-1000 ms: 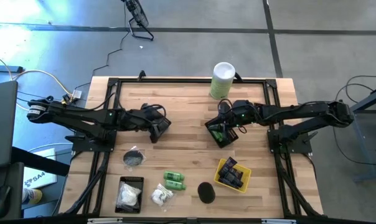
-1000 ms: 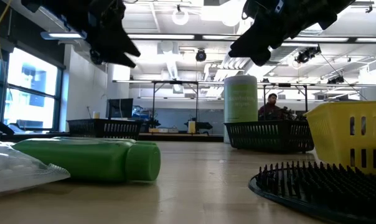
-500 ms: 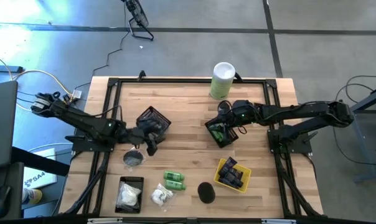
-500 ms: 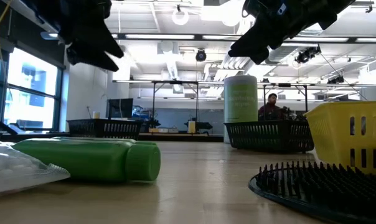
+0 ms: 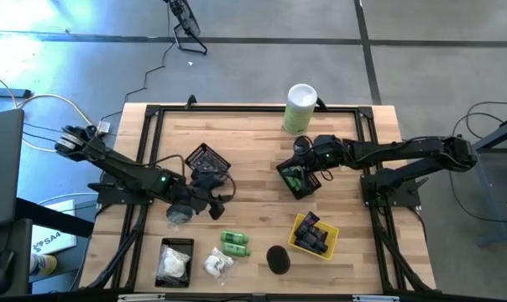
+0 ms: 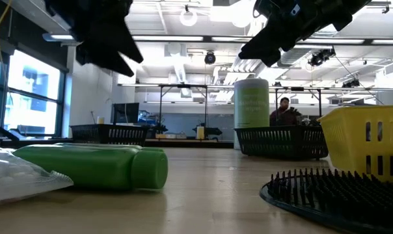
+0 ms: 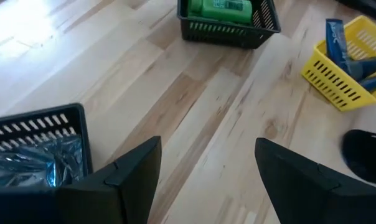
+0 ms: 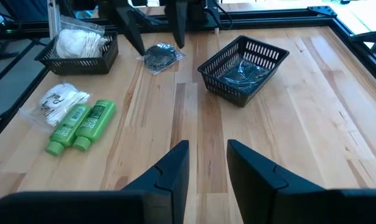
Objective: Pick & Place Travel size toiletries
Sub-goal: Put the hairbrush into the top left black bin
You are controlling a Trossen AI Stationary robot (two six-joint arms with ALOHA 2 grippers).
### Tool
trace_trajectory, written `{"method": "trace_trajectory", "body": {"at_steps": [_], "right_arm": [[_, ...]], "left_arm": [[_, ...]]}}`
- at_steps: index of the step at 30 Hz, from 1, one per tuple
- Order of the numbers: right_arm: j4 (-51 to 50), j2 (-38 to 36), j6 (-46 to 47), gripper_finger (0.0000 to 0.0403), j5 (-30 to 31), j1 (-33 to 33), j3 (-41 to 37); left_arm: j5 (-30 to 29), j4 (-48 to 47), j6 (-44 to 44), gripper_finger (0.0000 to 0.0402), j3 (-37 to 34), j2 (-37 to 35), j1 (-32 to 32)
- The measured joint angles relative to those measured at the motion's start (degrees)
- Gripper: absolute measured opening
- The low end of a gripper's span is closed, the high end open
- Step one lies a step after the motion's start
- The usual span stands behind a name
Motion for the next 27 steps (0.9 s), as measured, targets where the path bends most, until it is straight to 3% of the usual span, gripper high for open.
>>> {"method": "trace_trajectory", "body": {"at_steps": [7, 15, 22, 27], "right_arm": [[-0.1, 0.0, -0.3, 0.0100, 0.0, 0.0, 0.0], [-1.5, 0.0, -1.4, 0.0100, -0.1, 0.0, 0.0], [-2.2, 0.0, -1.4, 0.0100, -0.2, 0.1, 0.0], [-2.8, 0.0, -1.3, 0.0100, -0.3, 0.2, 0.0]], "left_arm": [[1.6, -16.8, -7.2, 0.0253, 11.2, 8.1, 0.0], [11.1, -38.8, -19.4, 0.0253, 22.7, 21.8, 0.0], [22.0, -48.4, -27.3, 0.0253, 24.5, 31.3, -0.1], [22.9, -50.3, -29.8, 0.0253, 24.6, 34.9, -1.9]]}}
